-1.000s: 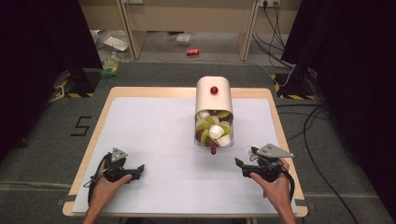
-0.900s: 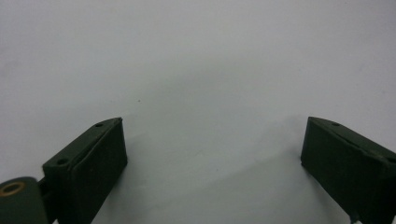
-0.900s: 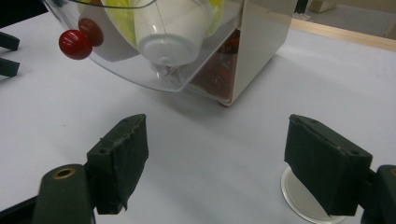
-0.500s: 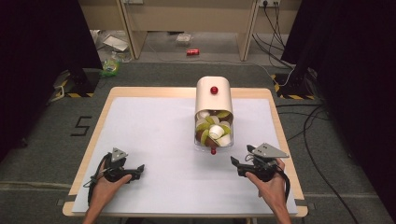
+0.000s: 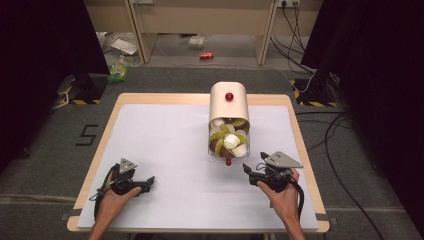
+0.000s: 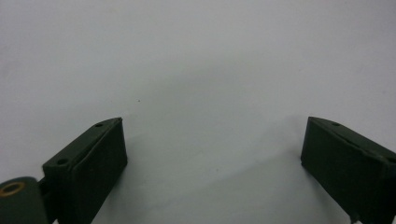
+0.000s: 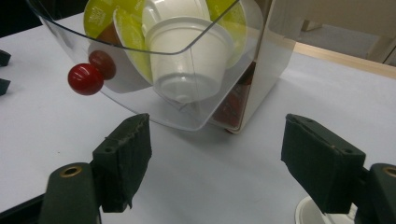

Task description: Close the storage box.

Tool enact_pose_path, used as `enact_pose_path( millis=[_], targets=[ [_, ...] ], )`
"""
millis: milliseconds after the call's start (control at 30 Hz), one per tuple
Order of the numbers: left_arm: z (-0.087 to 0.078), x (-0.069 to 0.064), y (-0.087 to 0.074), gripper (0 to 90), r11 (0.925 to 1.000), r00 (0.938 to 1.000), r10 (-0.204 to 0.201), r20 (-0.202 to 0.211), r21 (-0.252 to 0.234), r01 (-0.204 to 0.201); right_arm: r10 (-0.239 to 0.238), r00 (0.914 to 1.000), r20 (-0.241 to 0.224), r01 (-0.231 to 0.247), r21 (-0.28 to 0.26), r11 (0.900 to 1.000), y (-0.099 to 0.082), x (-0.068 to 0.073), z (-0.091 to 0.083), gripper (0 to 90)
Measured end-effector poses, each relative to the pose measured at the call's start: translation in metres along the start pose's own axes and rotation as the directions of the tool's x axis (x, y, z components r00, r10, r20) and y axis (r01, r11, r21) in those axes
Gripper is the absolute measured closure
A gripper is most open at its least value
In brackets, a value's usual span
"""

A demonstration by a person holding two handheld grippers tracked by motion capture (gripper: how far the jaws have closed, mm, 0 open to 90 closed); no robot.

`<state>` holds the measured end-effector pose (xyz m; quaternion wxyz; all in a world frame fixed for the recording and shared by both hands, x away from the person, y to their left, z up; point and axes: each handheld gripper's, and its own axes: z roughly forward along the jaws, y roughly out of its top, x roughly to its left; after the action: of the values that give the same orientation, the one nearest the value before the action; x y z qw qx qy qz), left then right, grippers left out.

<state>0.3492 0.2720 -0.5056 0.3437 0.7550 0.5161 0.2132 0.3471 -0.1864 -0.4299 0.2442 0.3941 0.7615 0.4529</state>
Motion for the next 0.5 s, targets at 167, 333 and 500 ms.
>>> enact_pose_path(
  millis=[167,333,500],
  targets=[
    [0.0,0.0,0.0,6.1,1.0,1.0,0.0,0.0,0.0,0.0,0.003,1.0,0.007,-0.003,0.005,1.0,0.0002,0.0,0.0042,25.7],
    [0.0,0.0001,0.0,6.1,1.0,1.0,0.0,0.0,0.0,0.0,0.013,0.9997,0.023,-0.013,0.001,0.9999,0.0011,-0.0018,0.0068,24.7],
    [0.0,0.0001,0.0,6.0,1.0,1.0,0.0,0.0,0.0,0.0,0.009,0.9994,0.034,-0.009,0.001,1.0,0.0007,-0.001,0.0078,22.7]
  ],
)
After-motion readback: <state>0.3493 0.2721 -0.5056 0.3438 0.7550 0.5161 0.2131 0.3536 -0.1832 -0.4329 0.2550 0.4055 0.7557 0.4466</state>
